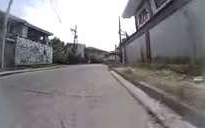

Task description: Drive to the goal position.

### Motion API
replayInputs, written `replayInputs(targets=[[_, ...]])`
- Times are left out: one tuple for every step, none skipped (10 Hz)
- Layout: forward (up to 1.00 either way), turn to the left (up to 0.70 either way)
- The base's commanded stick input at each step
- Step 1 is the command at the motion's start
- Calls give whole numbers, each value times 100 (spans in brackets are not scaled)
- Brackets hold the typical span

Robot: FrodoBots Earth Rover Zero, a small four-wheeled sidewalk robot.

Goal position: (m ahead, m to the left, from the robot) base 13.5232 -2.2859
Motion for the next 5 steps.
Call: replayInputs(targets=[[85,0],[85,5],[85,17],[85,18],[85,2]])
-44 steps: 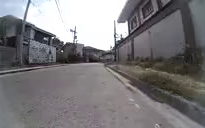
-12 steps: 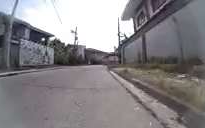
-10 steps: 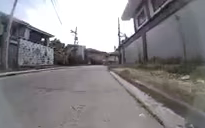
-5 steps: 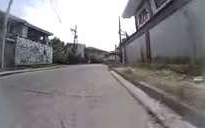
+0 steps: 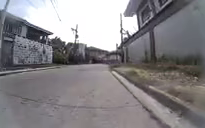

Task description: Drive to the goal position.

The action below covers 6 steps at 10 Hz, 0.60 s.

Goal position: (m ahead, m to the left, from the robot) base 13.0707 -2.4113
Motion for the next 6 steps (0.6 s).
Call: replayInputs(targets=[[85,0],[85,0],[85,0],[85,0],[85,0],[85,0]])
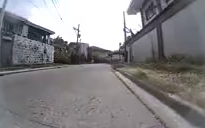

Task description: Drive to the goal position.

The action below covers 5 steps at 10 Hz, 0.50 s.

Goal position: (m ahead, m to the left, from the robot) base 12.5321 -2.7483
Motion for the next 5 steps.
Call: replayInputs(targets=[[85,0],[85,0],[85,0],[85,0],[85,0]])
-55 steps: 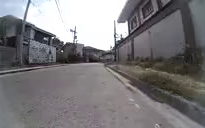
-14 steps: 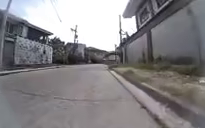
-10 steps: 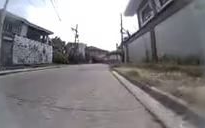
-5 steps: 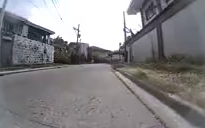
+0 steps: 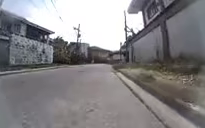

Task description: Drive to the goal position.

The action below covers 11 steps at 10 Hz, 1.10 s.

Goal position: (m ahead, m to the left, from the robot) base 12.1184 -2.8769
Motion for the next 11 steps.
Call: replayInputs(targets=[[85,0],[85,0],[85,0],[85,0],[85,0],[85,0],[85,0],[85,0],[85,0],[85,0],[85,0]])
